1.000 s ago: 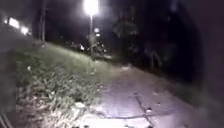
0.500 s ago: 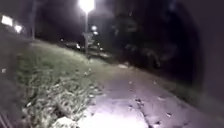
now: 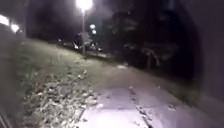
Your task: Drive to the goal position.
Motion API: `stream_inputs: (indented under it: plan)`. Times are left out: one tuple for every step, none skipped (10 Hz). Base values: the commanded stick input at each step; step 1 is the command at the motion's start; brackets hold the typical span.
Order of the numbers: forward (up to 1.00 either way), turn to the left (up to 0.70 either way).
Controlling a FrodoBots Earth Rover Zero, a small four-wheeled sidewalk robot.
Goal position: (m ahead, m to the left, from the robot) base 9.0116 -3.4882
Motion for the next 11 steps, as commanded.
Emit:
stream_inputs:
  plan:
    - [0.7,-0.31]
    - [0.7,-0.06]
    - [0.7,0.0]
    - [0.7,0.0]
    - [0.7,0.0]
    - [0.7,0.0]
    - [0.7,0.0]
    - [0.7,0.0]
    - [0.7,0.0]
    - [0.7,0.0]
    - [0.7,0.0]
